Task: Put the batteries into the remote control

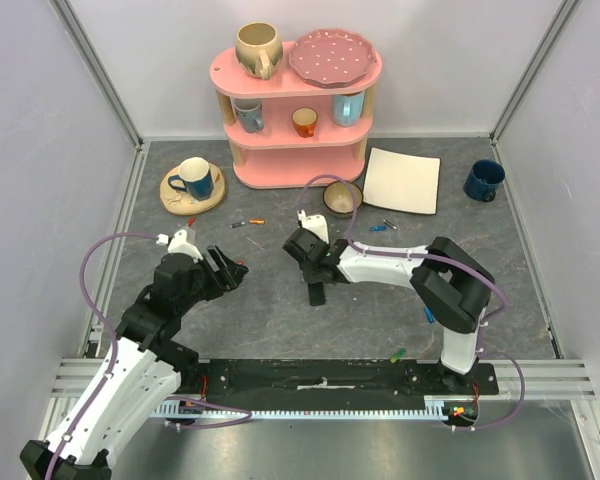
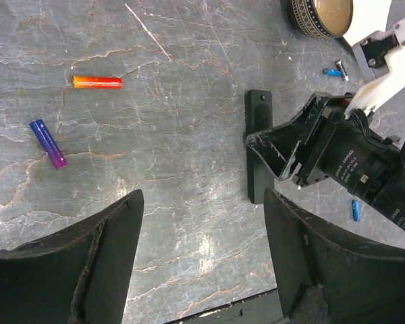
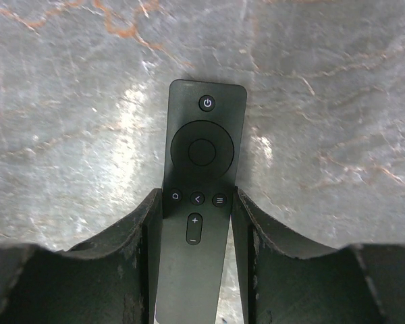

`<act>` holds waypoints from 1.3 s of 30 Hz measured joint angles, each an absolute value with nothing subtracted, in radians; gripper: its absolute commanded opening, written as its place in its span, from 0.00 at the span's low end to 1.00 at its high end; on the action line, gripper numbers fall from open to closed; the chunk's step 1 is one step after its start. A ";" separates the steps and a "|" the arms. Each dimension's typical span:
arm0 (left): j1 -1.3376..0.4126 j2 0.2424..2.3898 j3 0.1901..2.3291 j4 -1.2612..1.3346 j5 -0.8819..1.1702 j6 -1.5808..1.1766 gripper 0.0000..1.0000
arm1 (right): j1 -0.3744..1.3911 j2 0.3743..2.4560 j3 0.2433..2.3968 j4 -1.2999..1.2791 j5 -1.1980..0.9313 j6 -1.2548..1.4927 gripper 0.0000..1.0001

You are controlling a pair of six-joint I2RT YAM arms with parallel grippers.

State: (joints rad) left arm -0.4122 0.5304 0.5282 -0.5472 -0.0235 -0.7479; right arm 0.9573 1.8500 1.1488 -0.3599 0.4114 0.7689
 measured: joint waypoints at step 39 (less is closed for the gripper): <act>-0.556 0.844 0.574 -0.489 -0.050 -0.766 0.91 | 0.967 1.090 0.817 -0.336 0.608 0.743 0.98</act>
